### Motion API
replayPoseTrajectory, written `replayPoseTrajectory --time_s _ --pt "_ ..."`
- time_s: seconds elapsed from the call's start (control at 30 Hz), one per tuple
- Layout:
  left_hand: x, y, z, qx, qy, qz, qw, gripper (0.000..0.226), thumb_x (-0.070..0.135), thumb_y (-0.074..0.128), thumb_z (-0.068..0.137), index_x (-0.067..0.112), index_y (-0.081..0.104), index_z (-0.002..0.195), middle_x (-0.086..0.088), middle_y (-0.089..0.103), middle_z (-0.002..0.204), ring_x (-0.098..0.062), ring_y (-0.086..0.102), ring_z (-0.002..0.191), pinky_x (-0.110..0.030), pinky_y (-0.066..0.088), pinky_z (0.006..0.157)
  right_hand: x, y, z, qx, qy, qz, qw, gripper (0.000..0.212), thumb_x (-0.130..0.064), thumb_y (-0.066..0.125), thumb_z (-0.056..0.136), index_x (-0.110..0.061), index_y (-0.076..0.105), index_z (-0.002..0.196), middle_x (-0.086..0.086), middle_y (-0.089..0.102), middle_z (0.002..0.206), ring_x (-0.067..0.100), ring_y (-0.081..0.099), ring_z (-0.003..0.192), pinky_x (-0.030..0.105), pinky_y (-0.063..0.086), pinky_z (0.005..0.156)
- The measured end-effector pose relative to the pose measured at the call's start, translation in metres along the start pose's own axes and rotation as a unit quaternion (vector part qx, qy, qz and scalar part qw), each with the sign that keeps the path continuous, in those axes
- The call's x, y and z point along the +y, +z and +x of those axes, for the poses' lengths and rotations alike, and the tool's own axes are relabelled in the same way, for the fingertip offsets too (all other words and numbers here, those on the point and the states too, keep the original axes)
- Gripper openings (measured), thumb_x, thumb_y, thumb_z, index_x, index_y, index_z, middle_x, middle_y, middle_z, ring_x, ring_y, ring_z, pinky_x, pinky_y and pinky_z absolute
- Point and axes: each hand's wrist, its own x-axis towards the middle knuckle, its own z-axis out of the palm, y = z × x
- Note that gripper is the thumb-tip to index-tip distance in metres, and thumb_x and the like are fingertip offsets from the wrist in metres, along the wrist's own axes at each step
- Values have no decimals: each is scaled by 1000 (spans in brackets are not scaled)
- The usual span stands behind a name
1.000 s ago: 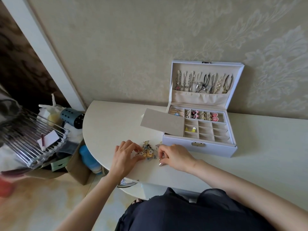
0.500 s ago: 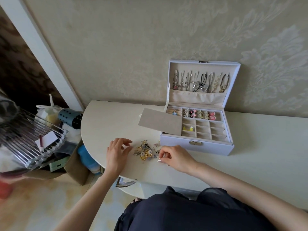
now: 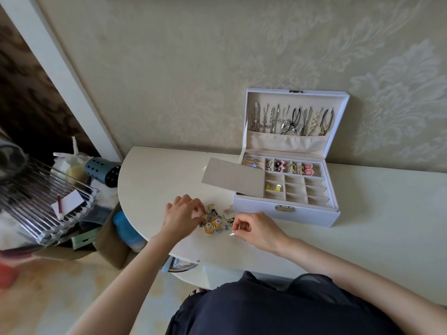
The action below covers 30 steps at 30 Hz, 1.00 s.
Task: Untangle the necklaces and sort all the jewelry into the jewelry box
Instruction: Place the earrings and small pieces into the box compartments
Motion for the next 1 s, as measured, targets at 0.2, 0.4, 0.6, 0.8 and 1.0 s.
replayPoseTrajectory --time_s 0.2,0.4,0.6,0.8,1.0 --pt "5 -5 7 -21 24 65 997 18 37 67 82 29 59 96 8 49 105 -15 43 103 -28 27 80 -2 -2 -2 7 -12 7 1000 3 -19 66 83 -16 65 81 -6 63 78 9 53 69 22 42 64" --pt "6 -3 3 63 32 0 997 18 37 70 80 22 64 88 9 57 93 -13 47 88 -27 31 74 -6 -11 -5 60 -48 30 997 15 -6 66 80 -14 59 70 -8 53 73 11 50 67 23 42 62" --pt "29 -7 -1 168 94 -141 971 11 13 74 78 11 65 83 7 58 75 -11 54 64 -26 48 60 -5 -26 -8 116 -43 79 989 21 3 61 86 -9 70 100 -1 60 81 9 57 61 17 49 61" --pt "92 -1 15 126 162 -217 954 13 19 61 81 11 70 86 -2 59 78 -16 58 60 -25 46 60 5 -62 -14 247 15 104 963 17 4 61 84 -10 70 84 -9 61 73 6 57 62 17 47 64" --pt "160 -2 54 14 137 -249 959 3 6 63 85 4 62 87 -10 70 82 -21 65 68 -25 50 65 43 -111 -7 336 136 105 926 21 6 69 75 -15 70 77 3 68 74 18 64 66 20 52 70"
